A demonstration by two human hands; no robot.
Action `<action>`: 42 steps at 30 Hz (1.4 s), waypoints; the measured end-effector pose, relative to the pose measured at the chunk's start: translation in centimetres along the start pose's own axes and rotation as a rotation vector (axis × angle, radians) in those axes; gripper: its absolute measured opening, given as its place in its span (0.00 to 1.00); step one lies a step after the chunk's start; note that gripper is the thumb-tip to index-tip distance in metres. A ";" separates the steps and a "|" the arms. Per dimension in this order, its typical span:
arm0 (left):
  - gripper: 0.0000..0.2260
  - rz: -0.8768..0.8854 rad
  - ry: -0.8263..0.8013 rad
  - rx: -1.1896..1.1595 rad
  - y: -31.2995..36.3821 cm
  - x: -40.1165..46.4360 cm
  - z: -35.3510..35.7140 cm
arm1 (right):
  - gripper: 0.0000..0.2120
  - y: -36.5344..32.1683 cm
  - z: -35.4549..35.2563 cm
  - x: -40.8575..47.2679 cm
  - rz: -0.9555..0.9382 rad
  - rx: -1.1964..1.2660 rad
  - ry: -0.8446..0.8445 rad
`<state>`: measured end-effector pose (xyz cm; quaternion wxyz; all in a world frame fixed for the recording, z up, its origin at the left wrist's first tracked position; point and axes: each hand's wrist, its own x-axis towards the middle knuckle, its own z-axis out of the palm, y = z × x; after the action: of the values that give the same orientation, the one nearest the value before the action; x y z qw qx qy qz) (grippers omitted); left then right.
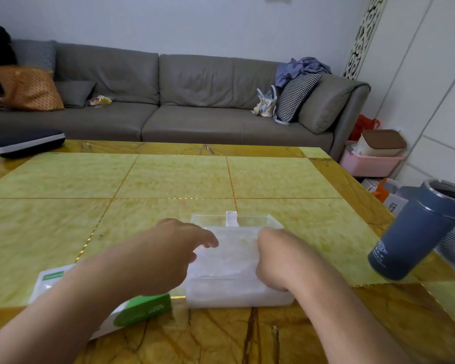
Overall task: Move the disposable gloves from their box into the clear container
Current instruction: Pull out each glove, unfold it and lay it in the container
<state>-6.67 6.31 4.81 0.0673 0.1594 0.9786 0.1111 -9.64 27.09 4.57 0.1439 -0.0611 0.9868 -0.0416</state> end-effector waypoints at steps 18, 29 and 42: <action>0.23 -0.609 0.097 -0.144 -10.1 -7.9 1.6 | 0.26 -12.2 7.4 -4.2 -0.776 -0.061 0.194; 0.08 -0.537 0.245 -0.141 -9.5 -7.6 2.1 | 0.30 -12.3 7.3 -4.0 -0.756 -0.067 0.197; 0.10 -0.582 0.381 -0.116 -9.4 -7.1 2.7 | 0.29 -12.1 7.4 -4.1 -0.737 -0.024 0.192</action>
<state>-2.35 -4.15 0.68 -0.0784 -0.1539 0.9701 0.1704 -2.26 15.20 -0.18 0.0256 -0.4094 0.9081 -0.0846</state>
